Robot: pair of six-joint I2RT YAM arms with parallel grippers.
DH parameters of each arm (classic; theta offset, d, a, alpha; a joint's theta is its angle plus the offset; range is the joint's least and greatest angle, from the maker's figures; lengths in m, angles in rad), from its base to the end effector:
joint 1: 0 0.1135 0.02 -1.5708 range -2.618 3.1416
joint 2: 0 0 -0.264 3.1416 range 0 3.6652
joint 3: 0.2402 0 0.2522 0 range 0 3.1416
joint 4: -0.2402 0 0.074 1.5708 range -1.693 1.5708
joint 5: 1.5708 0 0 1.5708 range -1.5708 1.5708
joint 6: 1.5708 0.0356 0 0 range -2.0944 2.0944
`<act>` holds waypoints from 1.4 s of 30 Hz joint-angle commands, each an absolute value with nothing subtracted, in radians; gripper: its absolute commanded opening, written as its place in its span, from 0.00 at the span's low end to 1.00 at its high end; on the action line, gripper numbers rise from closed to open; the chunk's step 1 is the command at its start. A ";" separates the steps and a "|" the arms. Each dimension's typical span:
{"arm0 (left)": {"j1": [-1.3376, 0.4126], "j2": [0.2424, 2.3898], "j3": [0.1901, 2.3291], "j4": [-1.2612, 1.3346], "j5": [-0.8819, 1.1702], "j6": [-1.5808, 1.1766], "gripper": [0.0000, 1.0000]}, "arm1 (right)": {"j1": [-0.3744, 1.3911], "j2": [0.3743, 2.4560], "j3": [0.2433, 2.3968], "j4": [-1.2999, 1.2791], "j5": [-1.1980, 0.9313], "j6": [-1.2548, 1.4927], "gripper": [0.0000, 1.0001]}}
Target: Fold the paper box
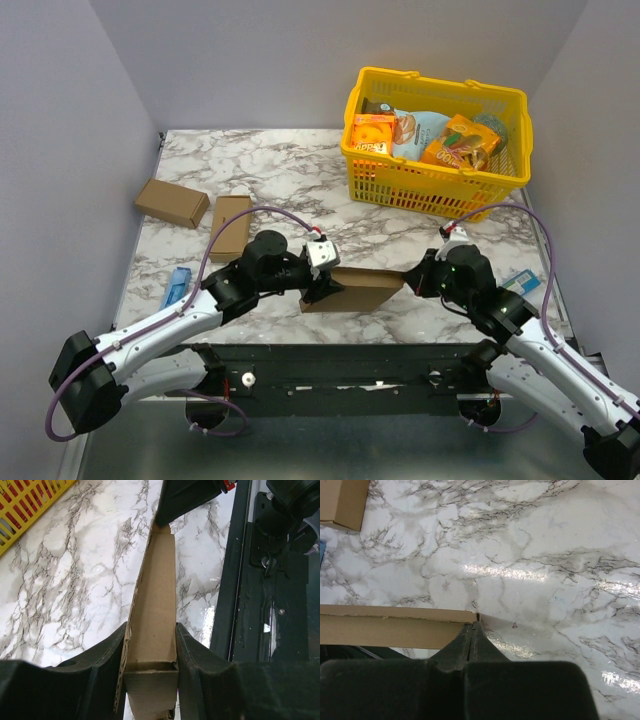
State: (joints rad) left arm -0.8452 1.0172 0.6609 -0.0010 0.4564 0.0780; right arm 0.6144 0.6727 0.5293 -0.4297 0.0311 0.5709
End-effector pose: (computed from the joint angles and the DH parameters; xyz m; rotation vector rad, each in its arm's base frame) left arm 0.1415 -0.1832 0.2718 1.1692 1.6327 -0.9420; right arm 0.1286 0.0894 0.2430 -0.0294 2.2165 0.6460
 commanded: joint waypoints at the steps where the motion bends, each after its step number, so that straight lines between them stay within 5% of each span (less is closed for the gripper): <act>1: -0.822 1.098 0.627 -0.104 0.345 0.058 0.15 | 0.667 0.693 0.457 -0.604 -0.077 0.633 0.01; 42: -0.652 0.973 0.604 -0.026 0.568 -0.025 0.13 | 0.762 0.607 0.535 -0.848 -0.006 0.799 0.01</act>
State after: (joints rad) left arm -0.6872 0.9634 0.5980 -0.0010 0.6849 -0.0067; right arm 0.7406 0.6086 0.5385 -0.5369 0.0875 0.8024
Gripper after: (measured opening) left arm 0.448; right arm 0.011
